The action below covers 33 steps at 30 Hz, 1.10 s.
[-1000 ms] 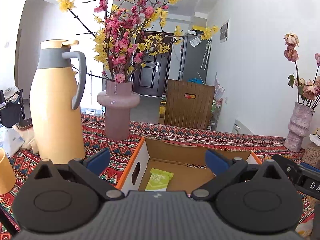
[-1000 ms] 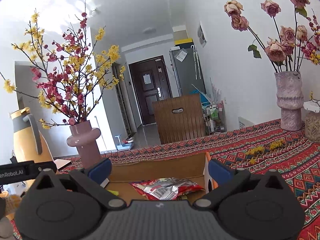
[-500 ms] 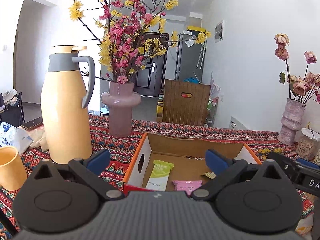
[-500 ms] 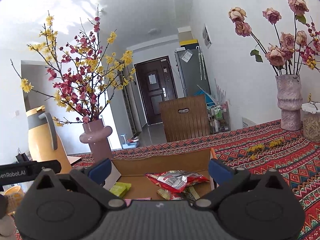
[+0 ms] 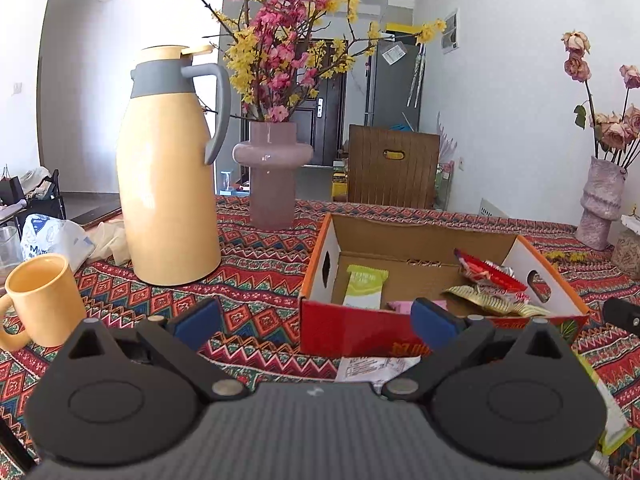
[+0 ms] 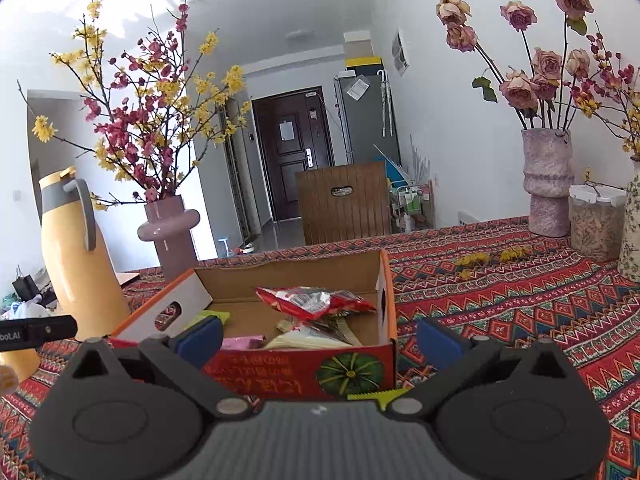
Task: Organize snacks
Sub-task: 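Lower the right gripper onto the green-and-white bar and close it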
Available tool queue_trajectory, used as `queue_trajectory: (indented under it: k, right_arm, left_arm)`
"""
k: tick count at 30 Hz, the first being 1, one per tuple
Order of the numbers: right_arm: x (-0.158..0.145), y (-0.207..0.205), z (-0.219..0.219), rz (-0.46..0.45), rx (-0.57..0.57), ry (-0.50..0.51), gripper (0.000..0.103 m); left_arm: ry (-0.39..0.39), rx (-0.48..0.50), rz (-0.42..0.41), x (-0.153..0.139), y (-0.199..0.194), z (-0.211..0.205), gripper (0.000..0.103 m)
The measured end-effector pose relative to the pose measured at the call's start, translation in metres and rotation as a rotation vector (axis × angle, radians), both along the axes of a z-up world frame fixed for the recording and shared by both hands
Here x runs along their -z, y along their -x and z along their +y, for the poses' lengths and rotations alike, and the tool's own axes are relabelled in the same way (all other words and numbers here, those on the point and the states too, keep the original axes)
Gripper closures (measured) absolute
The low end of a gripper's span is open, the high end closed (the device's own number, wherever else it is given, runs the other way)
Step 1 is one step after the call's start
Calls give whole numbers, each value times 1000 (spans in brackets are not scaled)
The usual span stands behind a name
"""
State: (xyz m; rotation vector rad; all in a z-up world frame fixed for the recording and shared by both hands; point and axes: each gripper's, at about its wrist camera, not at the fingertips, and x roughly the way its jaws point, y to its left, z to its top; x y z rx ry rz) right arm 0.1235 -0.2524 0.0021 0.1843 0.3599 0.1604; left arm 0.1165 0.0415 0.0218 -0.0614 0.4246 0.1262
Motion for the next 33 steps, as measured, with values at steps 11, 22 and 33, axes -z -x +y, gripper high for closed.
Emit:
queue_trajectory:
  k: [11, 22, 33]
  right_arm:
    - [29, 11, -14, 59, 46, 70, 0]
    - [38, 4, -3, 121, -38, 72, 0]
    - [39, 9, -18, 173, 11, 74, 5]
  left_arm:
    - [10, -17, 61, 38, 0, 19, 0]
    - [17, -29, 82, 58, -6, 20, 0]
    - [42, -46, 93, 59, -7, 24, 0]
